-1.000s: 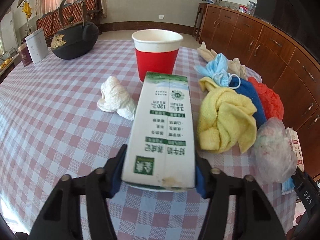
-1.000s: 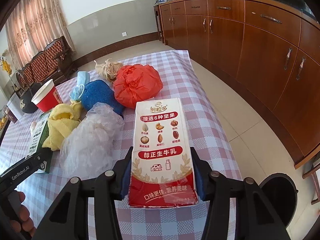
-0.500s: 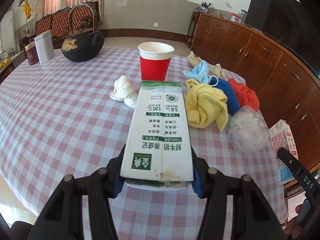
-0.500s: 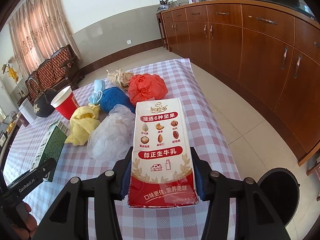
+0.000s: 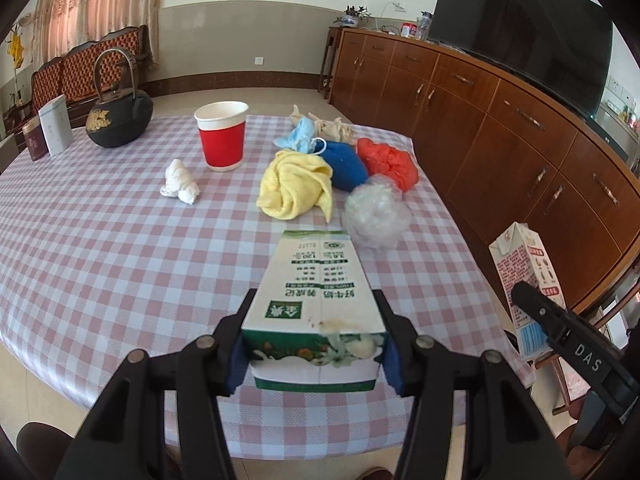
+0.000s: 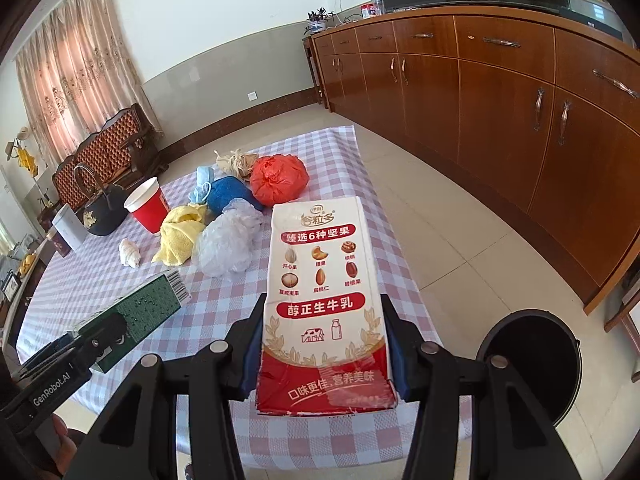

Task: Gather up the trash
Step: 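Carry both milk cartons in both tools over the black trash bin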

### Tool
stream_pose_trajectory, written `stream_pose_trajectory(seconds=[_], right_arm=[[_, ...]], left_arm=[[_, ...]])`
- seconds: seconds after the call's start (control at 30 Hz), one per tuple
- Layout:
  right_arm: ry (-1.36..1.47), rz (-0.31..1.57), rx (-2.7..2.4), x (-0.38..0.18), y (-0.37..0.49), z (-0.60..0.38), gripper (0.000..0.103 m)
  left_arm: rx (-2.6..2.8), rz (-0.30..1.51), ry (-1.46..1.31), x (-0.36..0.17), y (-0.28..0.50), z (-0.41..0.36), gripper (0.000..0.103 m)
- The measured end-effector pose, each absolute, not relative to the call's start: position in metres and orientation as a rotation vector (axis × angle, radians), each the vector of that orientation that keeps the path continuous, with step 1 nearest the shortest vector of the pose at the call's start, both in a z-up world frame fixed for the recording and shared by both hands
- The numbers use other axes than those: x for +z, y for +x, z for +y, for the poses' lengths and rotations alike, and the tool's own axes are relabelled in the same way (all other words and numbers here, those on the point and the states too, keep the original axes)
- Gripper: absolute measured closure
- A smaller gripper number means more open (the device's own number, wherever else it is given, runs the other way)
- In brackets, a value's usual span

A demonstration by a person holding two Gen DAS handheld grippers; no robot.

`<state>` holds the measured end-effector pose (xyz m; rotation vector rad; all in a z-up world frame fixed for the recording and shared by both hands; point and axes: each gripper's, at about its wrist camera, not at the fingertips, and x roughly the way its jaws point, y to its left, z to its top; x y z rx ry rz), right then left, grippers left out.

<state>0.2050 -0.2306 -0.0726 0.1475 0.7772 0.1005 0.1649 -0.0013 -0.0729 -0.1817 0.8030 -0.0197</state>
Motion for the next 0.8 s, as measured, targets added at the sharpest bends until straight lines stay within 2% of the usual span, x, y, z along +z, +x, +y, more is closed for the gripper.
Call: stream_pose_trajectory(seconds=[0.3,0.43,0.53,0.67,0.73,0.8], right_arm=[[0.160,0.796,0.088,-0.083,0.189,-0.245,0.050],[0.163,0.810,0.098,-0.091,0.193,-0.241,0.050],[0.163,0.813,0.107,-0.093,0.196,-0.237,0.050],[0.162,0.818,0.122,-0.095,0.202,-0.231,0.050],[0.160,0.820,0.128,-0.096,0.204,-0.228,0.050],[0.159,0.820,0.133,-0.096,0.205,-0.226,0.050]], left_arm=[[0.010,0.868,-0.146,-0.096,0.168,-0.007,0.047],[0.034,0.883,-0.127,-0.100,0.177,-0.009,0.031],[0.034,0.879,-0.126,-0.103,0.184,-0.009,0.030],[0.033,0.904,-0.122,-0.112,0.194,-0.008,0.031],[0.022,0.908,-0.132,-0.115,0.196,-0.007,0.047],[0.025,0.896,-0.126,-0.115,0.194,-0.009,0.047]])
